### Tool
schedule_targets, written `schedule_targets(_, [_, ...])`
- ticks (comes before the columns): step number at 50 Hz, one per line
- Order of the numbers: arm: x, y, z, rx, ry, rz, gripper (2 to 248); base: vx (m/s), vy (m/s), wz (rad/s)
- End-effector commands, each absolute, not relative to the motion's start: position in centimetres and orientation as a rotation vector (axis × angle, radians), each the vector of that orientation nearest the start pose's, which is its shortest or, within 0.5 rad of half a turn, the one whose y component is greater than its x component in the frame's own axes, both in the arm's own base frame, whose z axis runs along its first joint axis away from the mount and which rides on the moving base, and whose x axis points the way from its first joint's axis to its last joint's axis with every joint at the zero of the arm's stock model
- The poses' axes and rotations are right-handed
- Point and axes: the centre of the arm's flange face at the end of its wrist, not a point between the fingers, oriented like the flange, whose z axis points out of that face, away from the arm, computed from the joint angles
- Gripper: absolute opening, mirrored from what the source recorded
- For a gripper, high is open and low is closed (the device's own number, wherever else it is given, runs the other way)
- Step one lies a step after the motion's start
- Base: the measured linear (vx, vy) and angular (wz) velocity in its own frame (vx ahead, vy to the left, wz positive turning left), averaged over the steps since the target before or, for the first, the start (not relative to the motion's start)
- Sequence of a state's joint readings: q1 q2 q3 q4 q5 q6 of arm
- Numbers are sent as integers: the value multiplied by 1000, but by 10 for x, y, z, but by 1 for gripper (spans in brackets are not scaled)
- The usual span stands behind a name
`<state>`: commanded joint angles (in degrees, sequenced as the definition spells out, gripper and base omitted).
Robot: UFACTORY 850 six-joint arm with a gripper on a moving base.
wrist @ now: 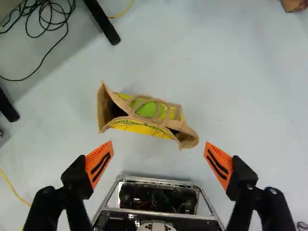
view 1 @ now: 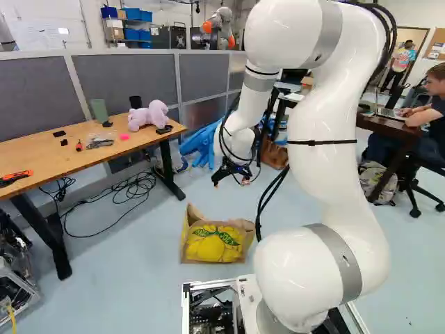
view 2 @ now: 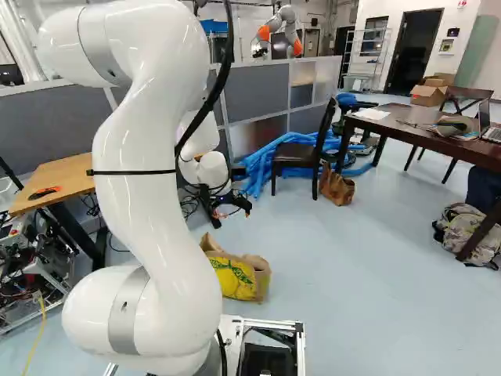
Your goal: Pick up the bag on the ground and place it on the table
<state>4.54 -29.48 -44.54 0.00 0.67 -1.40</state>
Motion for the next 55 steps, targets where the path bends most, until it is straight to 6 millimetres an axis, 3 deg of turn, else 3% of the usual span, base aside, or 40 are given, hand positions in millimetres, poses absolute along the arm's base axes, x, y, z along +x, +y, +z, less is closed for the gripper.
schedule_targets(55, [493, 39, 165, -2998, -1041, -261, 247, 0, 0, 0])
